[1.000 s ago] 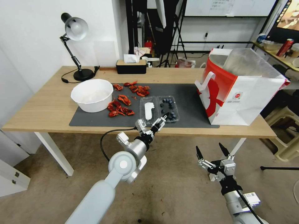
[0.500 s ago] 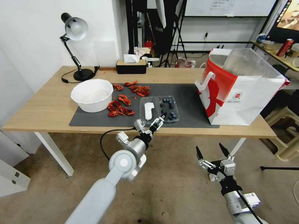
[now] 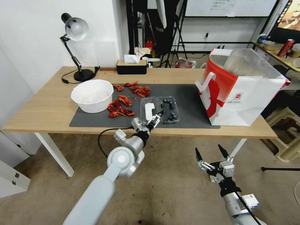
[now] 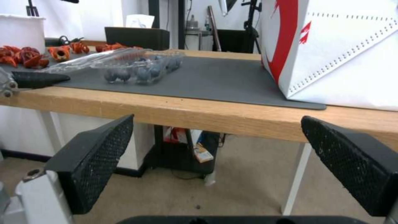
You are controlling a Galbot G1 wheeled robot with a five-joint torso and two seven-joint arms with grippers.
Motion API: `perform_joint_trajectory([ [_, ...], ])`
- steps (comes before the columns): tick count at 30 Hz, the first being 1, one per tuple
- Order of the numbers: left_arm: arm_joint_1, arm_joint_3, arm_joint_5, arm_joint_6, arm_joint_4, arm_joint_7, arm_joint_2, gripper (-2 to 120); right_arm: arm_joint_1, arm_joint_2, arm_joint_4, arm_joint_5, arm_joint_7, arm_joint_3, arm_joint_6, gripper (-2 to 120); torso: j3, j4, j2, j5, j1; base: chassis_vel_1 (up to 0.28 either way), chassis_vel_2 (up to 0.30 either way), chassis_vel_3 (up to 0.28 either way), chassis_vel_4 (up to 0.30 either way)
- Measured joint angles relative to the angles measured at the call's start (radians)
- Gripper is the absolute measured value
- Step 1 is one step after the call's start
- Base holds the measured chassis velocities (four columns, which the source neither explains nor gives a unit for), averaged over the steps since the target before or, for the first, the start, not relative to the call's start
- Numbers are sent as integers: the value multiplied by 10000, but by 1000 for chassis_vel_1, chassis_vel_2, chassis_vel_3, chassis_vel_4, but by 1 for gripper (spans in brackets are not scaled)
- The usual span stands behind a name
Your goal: Close the takeout container lid, then place the container into the takeout bag.
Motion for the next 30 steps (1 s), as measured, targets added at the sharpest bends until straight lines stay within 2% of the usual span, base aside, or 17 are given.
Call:
perform_joint_trajectory([
  [20, 224, -493, -643, -236, -215, -52, -112, 100, -14, 206, -157, -327, -1, -157, 75, 100, 2, 0, -3, -1, 1, 0, 0, 0, 0],
  [27, 267, -611, -727, -359, -255, 125, -199, 100, -14, 223, -177, -357, -8, -172, 81, 100, 2, -1, -3, 0, 1, 0, 0, 0, 0],
  [30, 334, -667, -730, -427, -339, 383, -174, 100, -16, 210, -199, -359, -9, -173, 103, 100, 2, -1, -3, -1, 1, 0, 0, 0, 0],
])
